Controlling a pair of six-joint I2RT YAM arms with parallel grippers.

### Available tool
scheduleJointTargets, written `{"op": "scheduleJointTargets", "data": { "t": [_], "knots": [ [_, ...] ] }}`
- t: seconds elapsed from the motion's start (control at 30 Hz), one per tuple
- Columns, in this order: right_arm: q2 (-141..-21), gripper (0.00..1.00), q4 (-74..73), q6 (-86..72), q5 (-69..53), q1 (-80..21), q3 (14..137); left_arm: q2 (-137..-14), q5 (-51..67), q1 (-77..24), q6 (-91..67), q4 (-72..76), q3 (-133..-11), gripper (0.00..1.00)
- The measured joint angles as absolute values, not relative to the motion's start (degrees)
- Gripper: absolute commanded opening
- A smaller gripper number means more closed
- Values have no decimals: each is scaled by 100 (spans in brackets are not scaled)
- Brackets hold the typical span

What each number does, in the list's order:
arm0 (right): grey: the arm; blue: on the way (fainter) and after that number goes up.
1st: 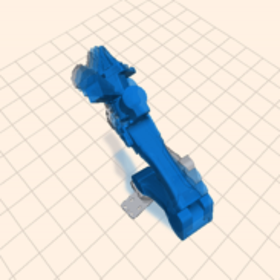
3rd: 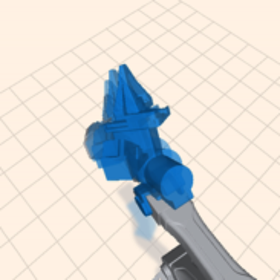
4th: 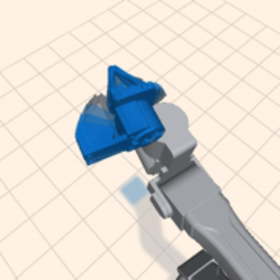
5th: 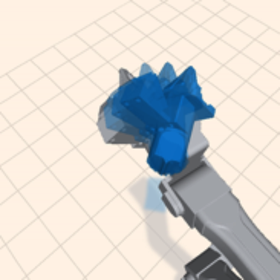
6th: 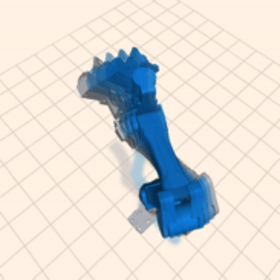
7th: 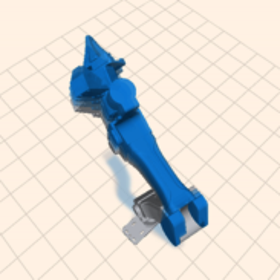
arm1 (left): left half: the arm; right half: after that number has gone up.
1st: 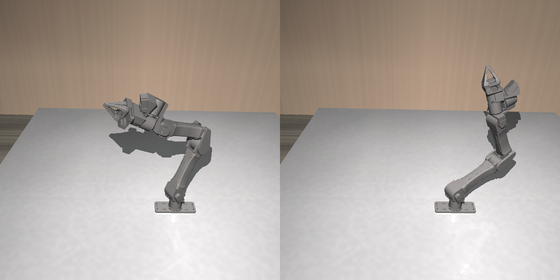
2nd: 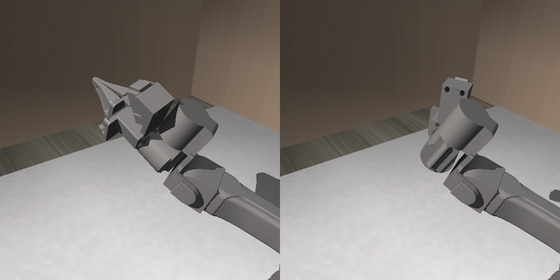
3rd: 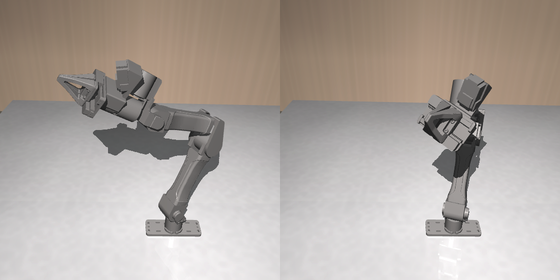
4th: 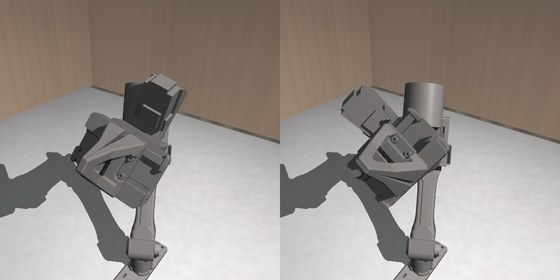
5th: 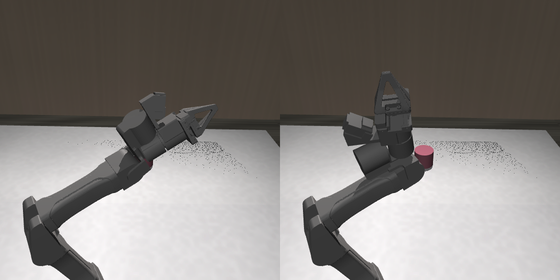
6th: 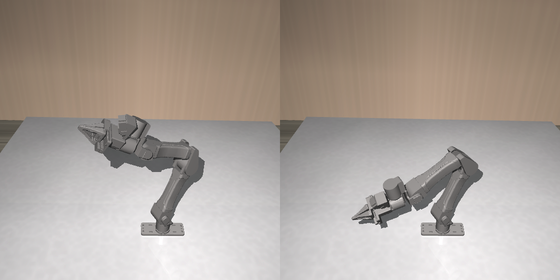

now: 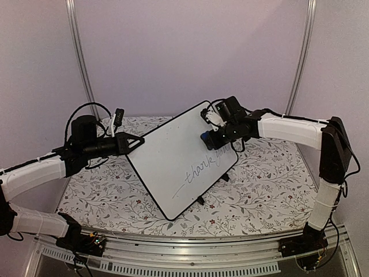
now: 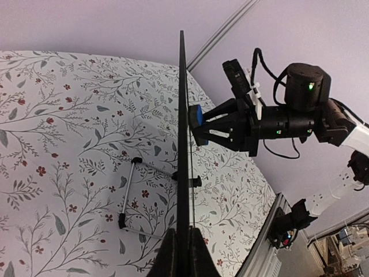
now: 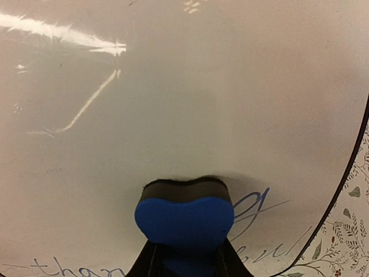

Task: Erase the whiteboard
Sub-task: Erase the whiteboard on the whiteboard stand.

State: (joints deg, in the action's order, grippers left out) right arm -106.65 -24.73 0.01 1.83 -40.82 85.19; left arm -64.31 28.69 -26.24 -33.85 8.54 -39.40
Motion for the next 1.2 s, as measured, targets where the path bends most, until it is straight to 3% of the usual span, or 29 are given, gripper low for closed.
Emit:
{"op": "scheduleJointTargets", "data": {
  "t": [0.2, 0.73, 1.2],
  "knots": [
    [-10724, 0, -2458, 82, 198, -4069, 8630, -6434, 2864, -2624, -3387, 847, -3940, 0],
    [-10311, 0, -2119, -10, 226, -4069, 7358, -6434, 2856, -2622, -3406, 832, -3940, 0],
    [-10822, 0, -2609, 119, 228, -3931, 8827, -6434, 2856, -2622, -3395, 840, -3940, 0]
  ]
}}
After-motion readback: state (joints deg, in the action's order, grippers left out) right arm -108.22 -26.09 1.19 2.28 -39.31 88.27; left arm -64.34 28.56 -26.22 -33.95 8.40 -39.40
